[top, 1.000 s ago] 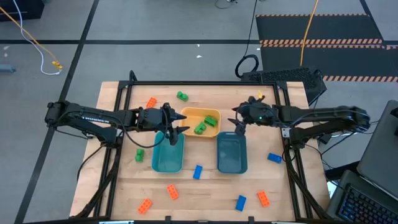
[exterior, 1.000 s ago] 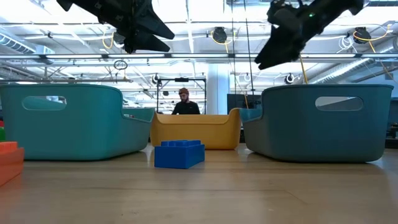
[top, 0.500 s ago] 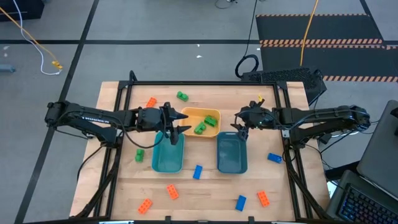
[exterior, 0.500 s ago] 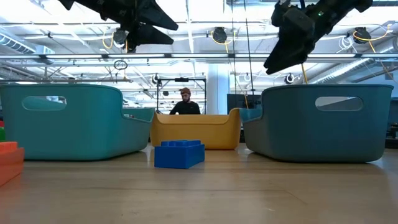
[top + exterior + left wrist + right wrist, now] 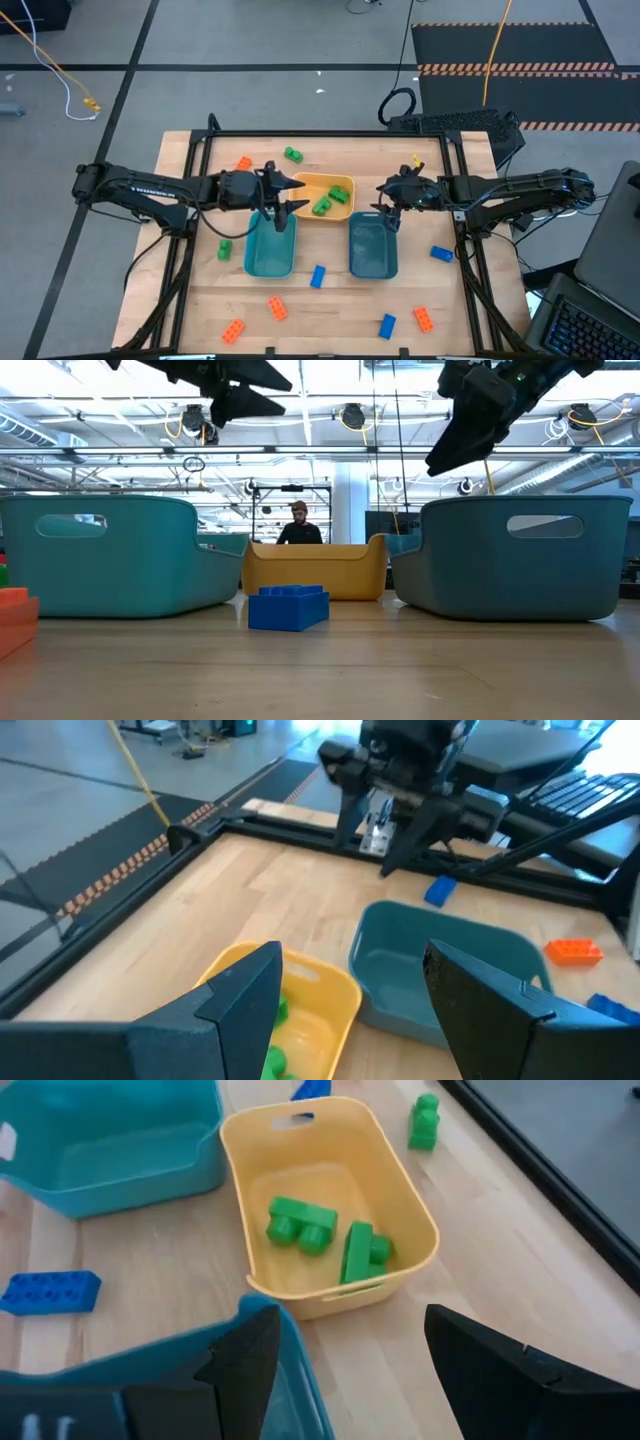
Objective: Sort & place blocks by color
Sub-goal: Put the blue game piece into the blue bin
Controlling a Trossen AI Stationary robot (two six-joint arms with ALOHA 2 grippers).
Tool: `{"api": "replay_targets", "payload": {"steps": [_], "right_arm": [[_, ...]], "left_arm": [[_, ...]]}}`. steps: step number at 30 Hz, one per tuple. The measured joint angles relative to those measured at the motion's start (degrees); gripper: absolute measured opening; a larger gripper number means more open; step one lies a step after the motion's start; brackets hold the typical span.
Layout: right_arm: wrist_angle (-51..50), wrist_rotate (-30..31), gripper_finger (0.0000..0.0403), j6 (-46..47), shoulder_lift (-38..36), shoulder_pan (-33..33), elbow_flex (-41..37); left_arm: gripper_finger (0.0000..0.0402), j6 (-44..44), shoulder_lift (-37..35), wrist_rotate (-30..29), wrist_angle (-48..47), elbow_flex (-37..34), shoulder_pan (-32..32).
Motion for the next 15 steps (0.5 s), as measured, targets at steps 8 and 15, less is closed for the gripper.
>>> {"api": "replay_targets", "payload": {"steps": [8, 15], "right_arm": [[-14.4, -4.7, 0.0242, 11.1, 0.76, 1.47, 0.0], [-29.15, -9.57, 0.0242, 22.1, 2.7, 7.23, 1.11]], "left_arm": [[0.0243, 0.57, 0.0, 1.78, -0.49, 0.87, -0.81], [0.0243, 0.96, 0.0, 1.76, -0.5, 0.87, -0.83]]}}
